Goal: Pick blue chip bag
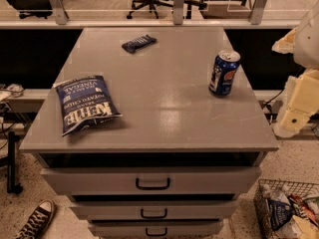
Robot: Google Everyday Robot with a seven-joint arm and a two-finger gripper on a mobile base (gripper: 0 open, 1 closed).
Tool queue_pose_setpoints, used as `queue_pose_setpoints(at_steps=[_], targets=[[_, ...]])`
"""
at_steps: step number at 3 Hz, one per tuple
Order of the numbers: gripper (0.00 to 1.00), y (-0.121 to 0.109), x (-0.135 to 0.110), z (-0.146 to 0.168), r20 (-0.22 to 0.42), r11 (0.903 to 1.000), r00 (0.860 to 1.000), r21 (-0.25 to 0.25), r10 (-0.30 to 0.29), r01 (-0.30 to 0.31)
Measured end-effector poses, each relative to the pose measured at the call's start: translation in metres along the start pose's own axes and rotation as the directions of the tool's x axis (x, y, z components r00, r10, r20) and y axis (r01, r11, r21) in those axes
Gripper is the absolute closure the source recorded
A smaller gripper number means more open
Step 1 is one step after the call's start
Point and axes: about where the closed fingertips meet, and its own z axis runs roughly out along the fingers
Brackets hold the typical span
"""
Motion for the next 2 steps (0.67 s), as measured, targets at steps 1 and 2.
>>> queue_pose_setpoints(at_steps=[1,2], targets=[[0.00,-0.001,-0.007,0.004,0.015,0.9999,1.000,-0.005,-0.010,0.010],[0.00,-0.008,-0.040,0.024,0.089,0.9976,0.994,-0.032,-0.058,0.061]])
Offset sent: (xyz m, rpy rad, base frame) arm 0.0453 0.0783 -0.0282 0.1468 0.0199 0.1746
